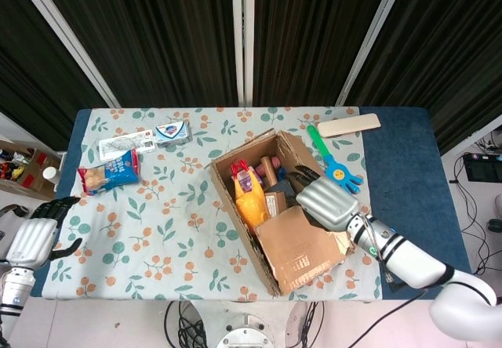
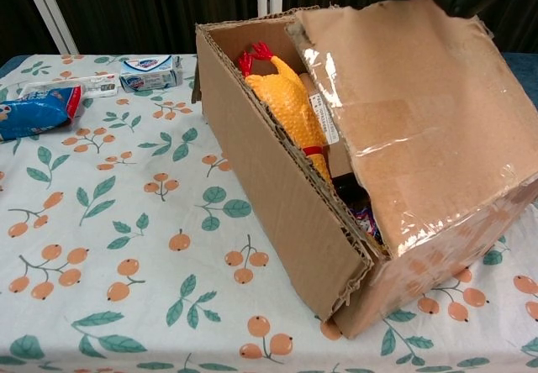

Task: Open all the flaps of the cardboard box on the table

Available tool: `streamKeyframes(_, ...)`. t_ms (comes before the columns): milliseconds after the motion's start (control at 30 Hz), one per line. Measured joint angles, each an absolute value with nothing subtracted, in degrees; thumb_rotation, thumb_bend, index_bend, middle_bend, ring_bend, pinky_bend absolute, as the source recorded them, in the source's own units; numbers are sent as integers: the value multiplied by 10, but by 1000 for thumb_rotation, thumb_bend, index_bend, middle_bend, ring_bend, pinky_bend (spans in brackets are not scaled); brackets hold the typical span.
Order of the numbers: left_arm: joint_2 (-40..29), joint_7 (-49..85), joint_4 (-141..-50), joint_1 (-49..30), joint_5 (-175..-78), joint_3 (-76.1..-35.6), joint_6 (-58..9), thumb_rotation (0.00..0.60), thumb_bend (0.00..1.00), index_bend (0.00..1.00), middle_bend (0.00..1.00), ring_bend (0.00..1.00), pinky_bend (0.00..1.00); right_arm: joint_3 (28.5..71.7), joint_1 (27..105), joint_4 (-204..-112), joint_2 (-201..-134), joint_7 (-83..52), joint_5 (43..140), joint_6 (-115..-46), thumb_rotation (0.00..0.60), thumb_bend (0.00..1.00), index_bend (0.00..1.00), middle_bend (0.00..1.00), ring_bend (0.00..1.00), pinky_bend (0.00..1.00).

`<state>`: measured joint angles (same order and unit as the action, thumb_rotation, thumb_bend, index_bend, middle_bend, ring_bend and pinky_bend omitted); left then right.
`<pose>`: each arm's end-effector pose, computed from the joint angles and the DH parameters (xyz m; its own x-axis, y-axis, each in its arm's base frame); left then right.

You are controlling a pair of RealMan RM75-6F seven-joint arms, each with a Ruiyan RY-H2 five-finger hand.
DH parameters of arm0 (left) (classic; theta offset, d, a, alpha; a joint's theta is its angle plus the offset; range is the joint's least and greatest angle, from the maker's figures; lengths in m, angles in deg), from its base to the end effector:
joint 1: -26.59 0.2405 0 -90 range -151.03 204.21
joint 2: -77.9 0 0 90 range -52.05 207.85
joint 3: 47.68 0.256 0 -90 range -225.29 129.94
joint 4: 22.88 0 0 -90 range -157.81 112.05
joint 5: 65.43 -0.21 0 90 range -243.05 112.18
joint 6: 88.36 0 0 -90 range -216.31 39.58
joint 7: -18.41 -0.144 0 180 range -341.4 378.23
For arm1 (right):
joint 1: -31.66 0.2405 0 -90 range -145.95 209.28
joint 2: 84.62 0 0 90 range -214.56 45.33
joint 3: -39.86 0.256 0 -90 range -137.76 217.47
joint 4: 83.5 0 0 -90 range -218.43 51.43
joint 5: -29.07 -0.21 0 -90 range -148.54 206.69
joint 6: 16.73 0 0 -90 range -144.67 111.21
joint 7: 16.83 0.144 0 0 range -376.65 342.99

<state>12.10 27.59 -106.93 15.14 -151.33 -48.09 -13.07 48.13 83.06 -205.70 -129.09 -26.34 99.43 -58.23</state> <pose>-0.3303 0.2104 0.1381 0.3667 0.1621 0.9161 0.9303 -0.0756 -0.3590 -0.0683 -0.2941 0.1324 0.6079 -0.3140 0.7293 -0.7037 -0.6385 0.3117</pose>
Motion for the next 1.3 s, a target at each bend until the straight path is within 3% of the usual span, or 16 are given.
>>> streamKeyframes(367,126,241,-1106,143,-1517,-481,-136,600,257,120,119,126,163,463,712,-2124,-1165,-166,1222,-696,600,990,472,557,85,0)
streamKeyframes(700,132,210,-1139,140,-1519,-479,-138,600,258,120,119,126,164,388,573,-2119,-1073,-70,1443,-858,600,990,469,557,106,0)
streamKeyframes(967,135,195,-1155,142,-1525,-476,-129,600,257,120,119,126,163,355,510,-2065,-1060,-26,1476,-923,600,974,397,547,112,0)
streamKeyframes(1067,135,192,-1156,146,-1526,-474,-122,600,257,120,118,126,163,354,496,-2048,-1075,-8,1462,-939,600,938,296,417,95,0)
streamKeyframes(1133,134,192,-1156,150,-1527,-474,-116,600,256,120,118,126,163,356,484,-2034,-1093,-14,1440,-957,600,794,143,244,36,0)
streamKeyframes(1200,133,194,-1154,153,-1527,-474,-110,600,243,120,118,126,164,360,472,-2021,-1113,-37,1415,-971,600,549,18,78,1,0)
streamKeyframes(1300,127,193,-1147,160,-1532,-471,-99,600,184,120,119,126,163,369,447,-1996,-1161,-112,1369,-993,600,329,0,0,0,0)
